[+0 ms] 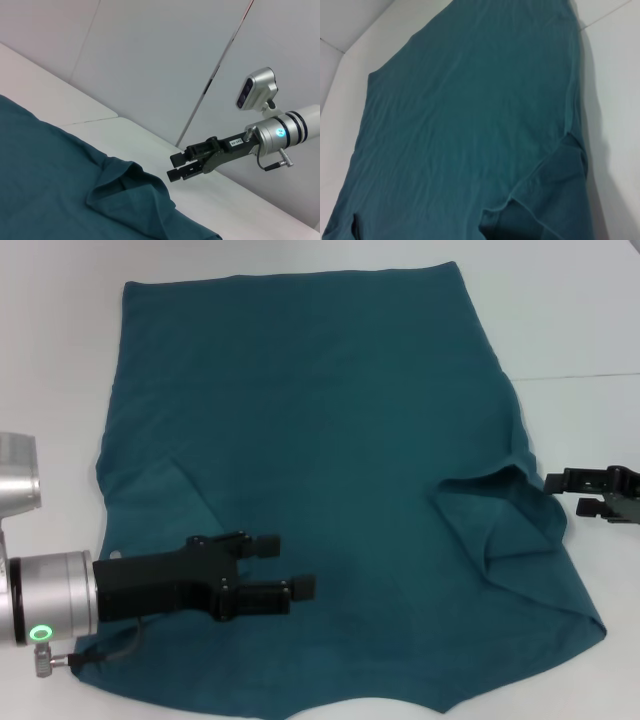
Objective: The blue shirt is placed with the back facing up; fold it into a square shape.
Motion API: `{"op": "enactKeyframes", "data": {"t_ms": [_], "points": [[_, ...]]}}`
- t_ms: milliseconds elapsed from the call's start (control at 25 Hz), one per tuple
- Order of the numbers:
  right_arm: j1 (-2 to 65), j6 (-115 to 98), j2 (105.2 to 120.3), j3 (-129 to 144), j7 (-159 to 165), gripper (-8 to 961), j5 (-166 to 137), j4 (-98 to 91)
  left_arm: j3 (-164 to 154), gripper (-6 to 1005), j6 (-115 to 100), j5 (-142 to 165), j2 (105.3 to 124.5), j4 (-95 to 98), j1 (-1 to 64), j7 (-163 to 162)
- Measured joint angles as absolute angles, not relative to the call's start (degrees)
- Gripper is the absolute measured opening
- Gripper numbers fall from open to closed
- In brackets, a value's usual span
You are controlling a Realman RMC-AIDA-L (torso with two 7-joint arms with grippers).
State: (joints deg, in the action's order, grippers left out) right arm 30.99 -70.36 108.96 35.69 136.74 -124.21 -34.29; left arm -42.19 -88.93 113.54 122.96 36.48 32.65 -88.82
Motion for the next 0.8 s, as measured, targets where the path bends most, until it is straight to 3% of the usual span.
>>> {"op": "enactKeyframes", "data": {"t_ms": [400, 800], "points": [[30.43, -69.44, 109.6, 35.89, 136.34, 818, -124.2, -34.09, -42.19, 883, -88.87, 113.55, 123.05, 36.39, 32.6, -88.64], [30.16, -75.0, 109.26, 34.49, 134.67, 821, -123.64, -34.51, -42.19, 882, -89.38, 113.9, 122.77, 36.48, 32.55, -89.72]]}}
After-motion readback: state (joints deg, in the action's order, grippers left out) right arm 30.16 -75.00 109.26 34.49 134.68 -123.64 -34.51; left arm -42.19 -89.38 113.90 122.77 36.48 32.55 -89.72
